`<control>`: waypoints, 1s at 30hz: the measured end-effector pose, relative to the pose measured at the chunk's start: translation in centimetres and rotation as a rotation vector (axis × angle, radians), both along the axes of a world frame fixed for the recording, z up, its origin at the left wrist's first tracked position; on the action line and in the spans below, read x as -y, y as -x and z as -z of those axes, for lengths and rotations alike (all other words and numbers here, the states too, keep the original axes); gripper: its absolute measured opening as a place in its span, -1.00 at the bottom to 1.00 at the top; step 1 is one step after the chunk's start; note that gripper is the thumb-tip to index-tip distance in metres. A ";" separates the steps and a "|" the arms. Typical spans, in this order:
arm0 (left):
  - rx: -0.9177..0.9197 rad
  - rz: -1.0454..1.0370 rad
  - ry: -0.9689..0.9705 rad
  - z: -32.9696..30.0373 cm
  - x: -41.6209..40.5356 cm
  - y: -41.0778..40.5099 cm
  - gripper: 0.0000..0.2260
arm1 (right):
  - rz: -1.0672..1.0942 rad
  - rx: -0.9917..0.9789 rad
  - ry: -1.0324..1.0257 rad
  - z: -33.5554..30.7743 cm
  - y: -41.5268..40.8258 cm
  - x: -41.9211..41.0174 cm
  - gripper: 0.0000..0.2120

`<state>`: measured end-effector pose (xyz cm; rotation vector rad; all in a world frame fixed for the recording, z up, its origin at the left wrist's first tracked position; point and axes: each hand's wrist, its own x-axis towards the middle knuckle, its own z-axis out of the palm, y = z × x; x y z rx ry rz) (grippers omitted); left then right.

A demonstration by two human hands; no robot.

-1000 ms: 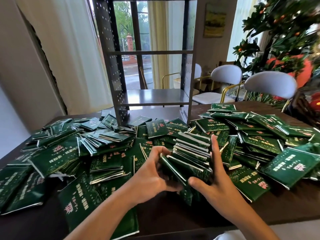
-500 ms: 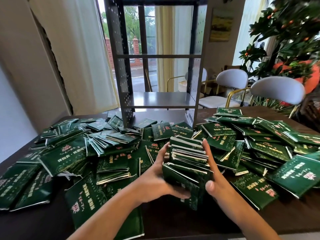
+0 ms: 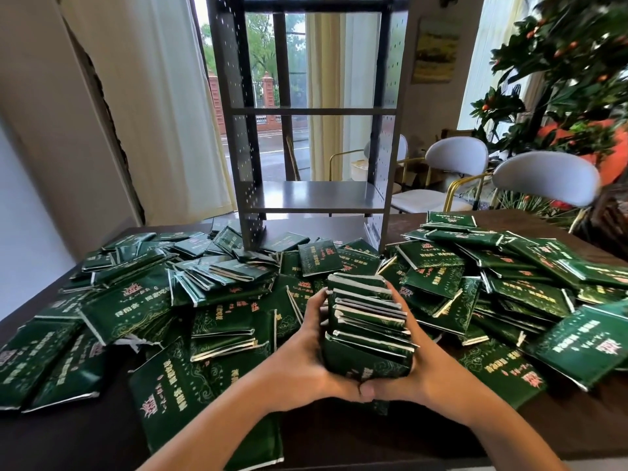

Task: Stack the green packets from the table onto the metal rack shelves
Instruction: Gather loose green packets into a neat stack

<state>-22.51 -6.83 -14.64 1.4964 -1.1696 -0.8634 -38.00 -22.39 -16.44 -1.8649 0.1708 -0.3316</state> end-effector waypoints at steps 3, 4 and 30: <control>0.000 -0.031 -0.031 0.0 0.1 -0.1 0.21 | 0.015 0.018 0.009 -0.1 0.1 0.1 0.30; -0.005 -0.042 -0.049 -0.1 0.1 -0.2 0.22 | 0.016 0.019 0.012 0.1 0.1 0.0 0.30; 0.882 -0.248 -0.515 -5.6 -5.4 0.3 -0.53 | 0.119 0.172 0.015 1.8 -1.6 -1.6 0.24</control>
